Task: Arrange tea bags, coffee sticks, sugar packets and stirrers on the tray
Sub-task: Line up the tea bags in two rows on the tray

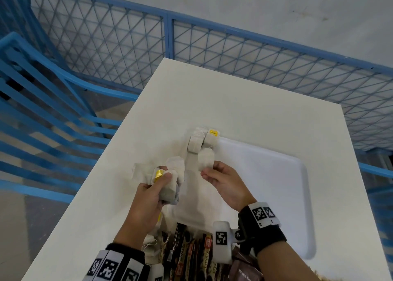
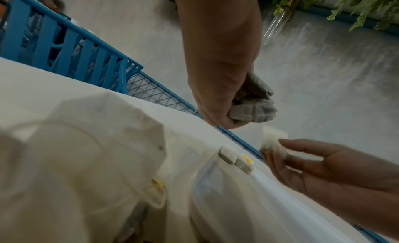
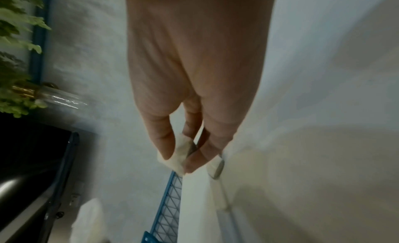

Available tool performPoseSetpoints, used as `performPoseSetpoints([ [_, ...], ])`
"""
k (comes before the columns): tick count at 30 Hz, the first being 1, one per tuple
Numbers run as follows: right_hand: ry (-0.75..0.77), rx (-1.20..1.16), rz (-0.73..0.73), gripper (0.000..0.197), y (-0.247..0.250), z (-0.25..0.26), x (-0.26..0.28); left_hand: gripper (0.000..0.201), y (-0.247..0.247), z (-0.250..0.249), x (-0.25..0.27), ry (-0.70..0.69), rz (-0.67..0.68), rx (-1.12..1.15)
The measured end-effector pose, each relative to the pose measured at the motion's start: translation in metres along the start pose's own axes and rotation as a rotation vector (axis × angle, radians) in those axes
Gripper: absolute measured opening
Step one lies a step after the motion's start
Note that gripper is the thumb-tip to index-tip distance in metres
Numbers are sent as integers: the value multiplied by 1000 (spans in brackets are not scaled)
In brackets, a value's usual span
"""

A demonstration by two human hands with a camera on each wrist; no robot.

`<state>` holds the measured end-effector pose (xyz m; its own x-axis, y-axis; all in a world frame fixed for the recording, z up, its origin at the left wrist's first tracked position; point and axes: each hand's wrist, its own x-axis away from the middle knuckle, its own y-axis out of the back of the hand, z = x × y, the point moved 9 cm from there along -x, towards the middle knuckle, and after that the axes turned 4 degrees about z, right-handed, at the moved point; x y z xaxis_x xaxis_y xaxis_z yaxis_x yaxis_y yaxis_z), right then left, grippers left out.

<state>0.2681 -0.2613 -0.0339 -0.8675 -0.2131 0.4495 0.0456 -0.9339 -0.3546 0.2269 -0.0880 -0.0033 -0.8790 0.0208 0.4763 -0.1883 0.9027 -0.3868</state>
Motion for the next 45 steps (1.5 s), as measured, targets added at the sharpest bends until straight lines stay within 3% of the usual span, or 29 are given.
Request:
performPoseSetpoints([
  [7,-12,177,-347,12,38,0,-31,20,6,2,-2,11,10,-15],
  [11,-15,270,-513,18,51,2,-47,34,7,0,0,8,3,-18],
  [18,11,376,-569,17,49,8,-61,22,8,2,-2,15,2,-28],
  [24,15,428,-617,40,50,10,-62,39,0,2,-3,21,30,-27],
  [30,20,429,-616,45,52,11,-55,43,-2,4,-1,41,8,-13],
  [33,19,463,-550,28,42,11,-42,37,-2,3,0,35,-1,7],
  [36,10,476,-283,9,7,9,-26,23,-3,2,0,26,-8,16],
  [40,-26,427,71,26,-41,3,3,22,-5,2,1,18,6,-4],
  [45,33,441,148,16,-52,-1,18,21,-5,4,4,14,21,-17],
])
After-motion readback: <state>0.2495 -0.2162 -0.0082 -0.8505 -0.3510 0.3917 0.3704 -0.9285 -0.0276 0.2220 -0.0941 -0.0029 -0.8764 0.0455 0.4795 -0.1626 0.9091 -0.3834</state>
